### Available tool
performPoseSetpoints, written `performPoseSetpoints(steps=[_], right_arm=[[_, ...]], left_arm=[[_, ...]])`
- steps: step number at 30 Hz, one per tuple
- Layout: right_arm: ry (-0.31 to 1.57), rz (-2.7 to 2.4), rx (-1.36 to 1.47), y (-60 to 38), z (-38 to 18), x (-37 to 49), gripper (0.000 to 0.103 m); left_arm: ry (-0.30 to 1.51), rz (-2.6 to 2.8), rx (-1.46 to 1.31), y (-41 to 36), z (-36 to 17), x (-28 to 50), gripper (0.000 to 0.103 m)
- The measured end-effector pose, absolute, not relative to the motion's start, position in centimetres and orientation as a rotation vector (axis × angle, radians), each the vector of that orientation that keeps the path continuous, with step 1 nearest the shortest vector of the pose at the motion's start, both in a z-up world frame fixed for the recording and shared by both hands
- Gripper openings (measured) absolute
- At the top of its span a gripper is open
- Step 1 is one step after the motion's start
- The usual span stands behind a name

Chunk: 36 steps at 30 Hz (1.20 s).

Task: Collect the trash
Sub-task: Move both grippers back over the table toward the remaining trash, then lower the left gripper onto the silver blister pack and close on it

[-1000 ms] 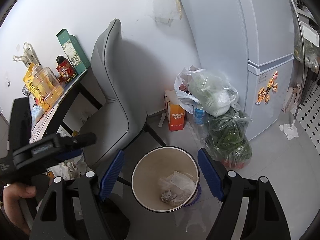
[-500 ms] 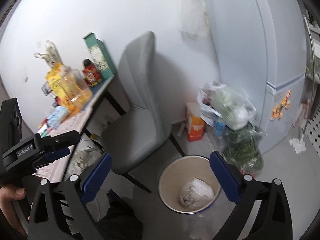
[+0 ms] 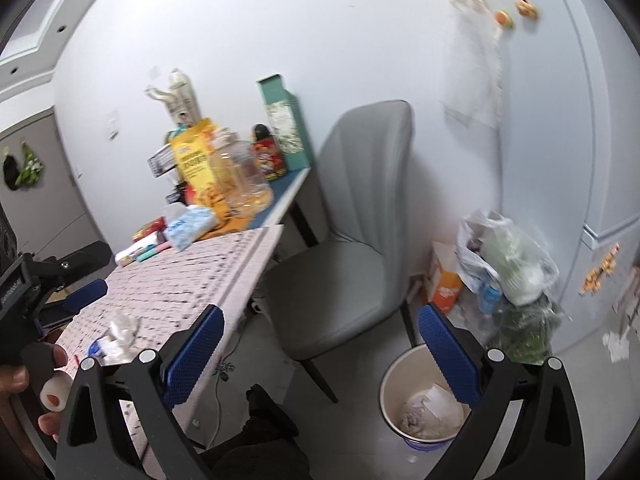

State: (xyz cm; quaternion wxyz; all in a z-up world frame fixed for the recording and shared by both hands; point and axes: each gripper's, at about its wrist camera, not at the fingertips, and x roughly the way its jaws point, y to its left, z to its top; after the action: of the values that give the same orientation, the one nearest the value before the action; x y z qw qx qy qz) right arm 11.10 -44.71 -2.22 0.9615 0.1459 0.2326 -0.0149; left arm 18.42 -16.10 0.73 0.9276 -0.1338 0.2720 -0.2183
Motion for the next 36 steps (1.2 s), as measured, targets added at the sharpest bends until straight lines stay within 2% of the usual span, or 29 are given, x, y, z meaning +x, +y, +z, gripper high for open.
performPoseSetpoints(steps=[7,13,36], right_arm=[[0.447,0.034,0.239,-40.0,-1.1,11.0,0.096],[0.458,0.103,0.222,-36.6,-0.9,11.3,0.096],[0.503,0.339,0.118,-27.7,-1.8,11.0,0.096]], left_arm=[[0.469,-0.257,-0.358,-9.8,1.5,15.2,0.097],[0.394,-0.240,-0.291,-7.3,1.4,12.2,0.097],[0.485,-0.095,-0.269,3.5,-2.8,5.7,0.097]])
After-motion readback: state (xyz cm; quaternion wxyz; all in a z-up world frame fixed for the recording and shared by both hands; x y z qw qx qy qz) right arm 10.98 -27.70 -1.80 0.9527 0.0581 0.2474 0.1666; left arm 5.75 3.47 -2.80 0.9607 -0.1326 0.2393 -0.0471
